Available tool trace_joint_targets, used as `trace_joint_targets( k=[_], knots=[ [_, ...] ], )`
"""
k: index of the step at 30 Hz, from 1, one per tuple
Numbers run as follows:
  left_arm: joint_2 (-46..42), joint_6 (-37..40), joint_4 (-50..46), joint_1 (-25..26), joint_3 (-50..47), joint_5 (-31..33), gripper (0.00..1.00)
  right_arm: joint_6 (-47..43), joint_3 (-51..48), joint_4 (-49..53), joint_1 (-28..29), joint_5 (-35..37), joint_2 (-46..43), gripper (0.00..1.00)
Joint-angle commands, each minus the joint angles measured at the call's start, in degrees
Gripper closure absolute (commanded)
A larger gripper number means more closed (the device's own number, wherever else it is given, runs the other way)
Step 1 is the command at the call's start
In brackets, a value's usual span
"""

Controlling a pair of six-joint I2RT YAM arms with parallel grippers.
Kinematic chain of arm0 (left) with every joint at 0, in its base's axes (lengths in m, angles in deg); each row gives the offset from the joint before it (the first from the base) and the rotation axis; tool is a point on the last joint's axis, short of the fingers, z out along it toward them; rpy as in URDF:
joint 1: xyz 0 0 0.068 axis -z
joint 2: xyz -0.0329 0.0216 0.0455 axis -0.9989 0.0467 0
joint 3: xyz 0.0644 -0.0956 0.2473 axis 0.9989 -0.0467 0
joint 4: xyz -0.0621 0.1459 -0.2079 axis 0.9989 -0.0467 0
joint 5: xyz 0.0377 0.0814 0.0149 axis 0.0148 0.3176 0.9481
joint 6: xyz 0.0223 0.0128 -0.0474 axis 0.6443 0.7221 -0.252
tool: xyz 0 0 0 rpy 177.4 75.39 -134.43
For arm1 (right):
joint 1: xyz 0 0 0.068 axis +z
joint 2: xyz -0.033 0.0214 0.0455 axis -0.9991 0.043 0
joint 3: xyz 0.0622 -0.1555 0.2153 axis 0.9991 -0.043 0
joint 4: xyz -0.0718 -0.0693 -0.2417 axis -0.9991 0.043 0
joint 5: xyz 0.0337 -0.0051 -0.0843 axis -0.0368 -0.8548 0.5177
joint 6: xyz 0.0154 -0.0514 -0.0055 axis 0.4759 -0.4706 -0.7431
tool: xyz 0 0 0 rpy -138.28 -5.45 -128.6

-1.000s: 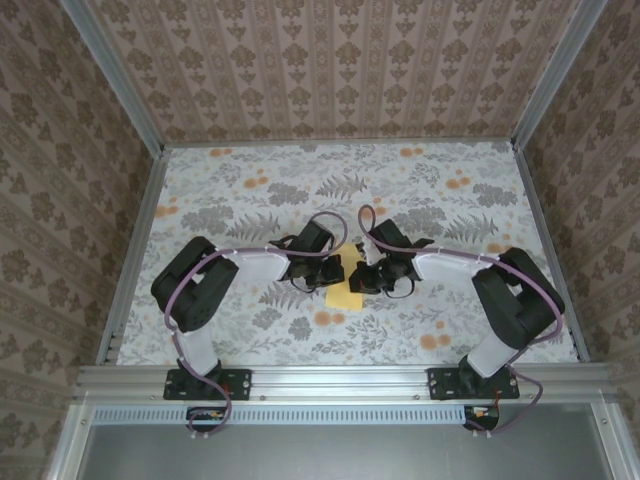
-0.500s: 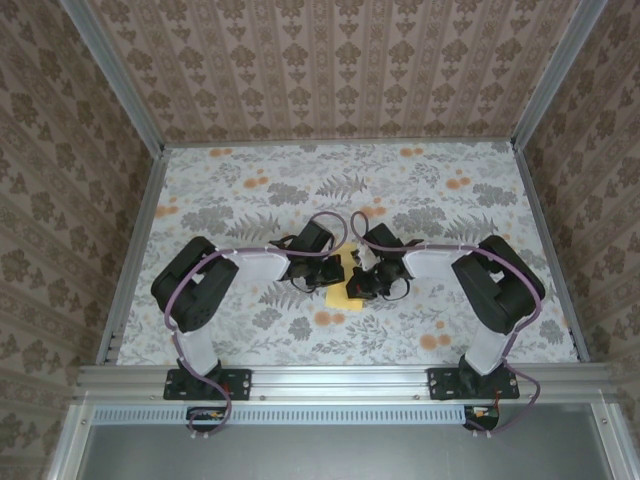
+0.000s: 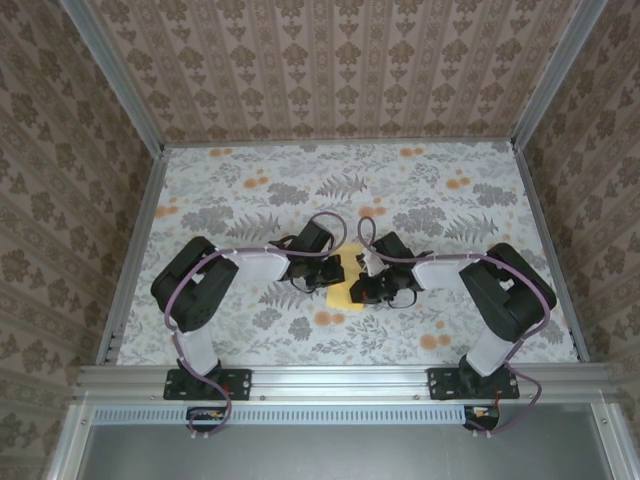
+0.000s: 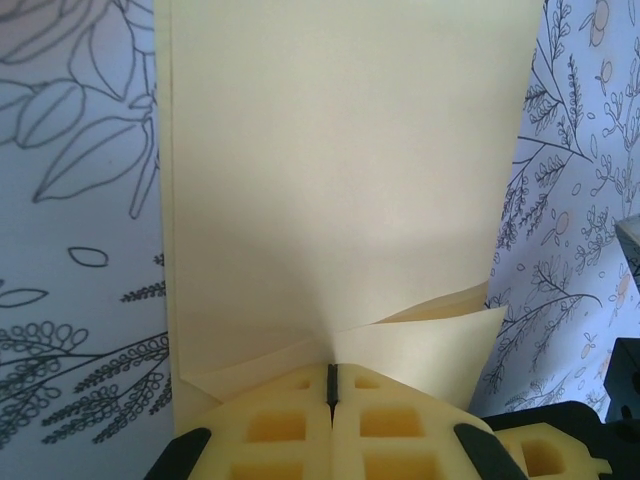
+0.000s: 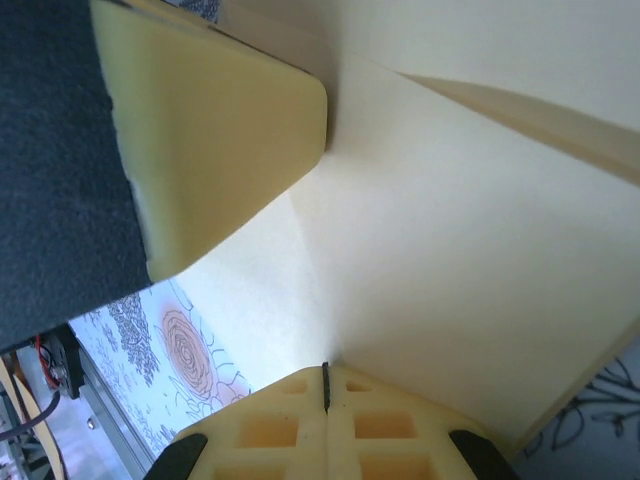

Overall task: Fold a paper plane with a square sheet of paper (pick it up from the middle)
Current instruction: Fold the triangle a second time at the center of the table.

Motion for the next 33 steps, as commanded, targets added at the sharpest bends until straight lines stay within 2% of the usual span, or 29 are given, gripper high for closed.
trace_joint_targets(
  k=[1, 14, 22, 33],
  knots=[
    [3.16, -0.33, -7.6, -1.01, -3.09, 5.84, 0.97, 1.77, -6.11, 9.77, 0.11, 1.78, 0.28, 0.97],
    [3.42, 0.95, -8.02, -1.13, -2.04, 5.18, 0.97, 3.14, -10.39, 9.4, -2.97, 1.7, -8.57, 0.98],
    [3.24, 2.58, -8.08, -0.96, -0.02, 4.04, 0.97, 5.33, -5.87, 9.19, -3.53, 1.76, -15.56, 0.96],
    [2.13, 4.4, -7.32, -0.64, 1.77, 3.2, 0.95, 7.16, 2.3, 5.67, -1.66, 1.49, -6.34, 0.96]
  ],
)
